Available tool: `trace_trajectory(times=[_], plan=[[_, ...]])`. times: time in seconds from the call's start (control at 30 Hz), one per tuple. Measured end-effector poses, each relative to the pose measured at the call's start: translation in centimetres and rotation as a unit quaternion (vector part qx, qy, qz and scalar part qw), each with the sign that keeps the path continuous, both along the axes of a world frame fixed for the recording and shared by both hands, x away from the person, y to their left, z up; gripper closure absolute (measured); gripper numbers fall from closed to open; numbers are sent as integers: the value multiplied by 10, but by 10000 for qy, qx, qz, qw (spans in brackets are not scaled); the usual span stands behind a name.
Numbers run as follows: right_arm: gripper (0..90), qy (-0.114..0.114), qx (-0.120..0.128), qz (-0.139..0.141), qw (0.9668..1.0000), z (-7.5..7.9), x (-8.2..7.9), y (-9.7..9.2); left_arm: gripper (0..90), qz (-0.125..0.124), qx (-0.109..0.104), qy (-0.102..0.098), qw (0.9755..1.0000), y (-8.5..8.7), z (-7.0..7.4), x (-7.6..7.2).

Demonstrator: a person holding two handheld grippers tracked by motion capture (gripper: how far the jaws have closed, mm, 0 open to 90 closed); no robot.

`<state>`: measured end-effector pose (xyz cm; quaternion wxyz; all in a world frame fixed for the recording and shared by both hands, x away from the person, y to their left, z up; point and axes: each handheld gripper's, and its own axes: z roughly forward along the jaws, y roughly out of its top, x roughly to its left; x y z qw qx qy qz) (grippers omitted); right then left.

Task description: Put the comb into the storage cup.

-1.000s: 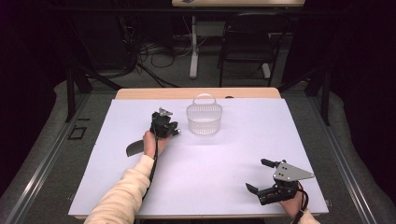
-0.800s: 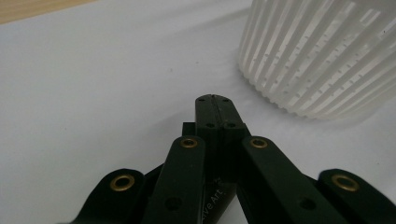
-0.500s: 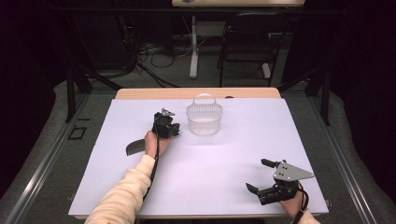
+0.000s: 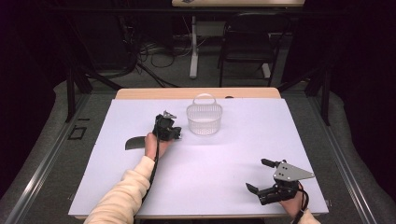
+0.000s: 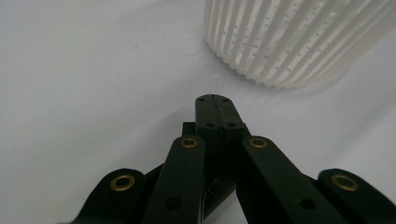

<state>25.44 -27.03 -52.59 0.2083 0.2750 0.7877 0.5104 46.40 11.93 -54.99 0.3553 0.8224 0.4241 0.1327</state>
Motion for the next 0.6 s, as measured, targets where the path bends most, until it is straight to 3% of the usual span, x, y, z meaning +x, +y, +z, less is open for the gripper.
trace_trajectory(times=[0.6], plan=[[0,26,-75,-41,10000,-1,2,0,900,-356,90,89,9993,-1,2,-17]])
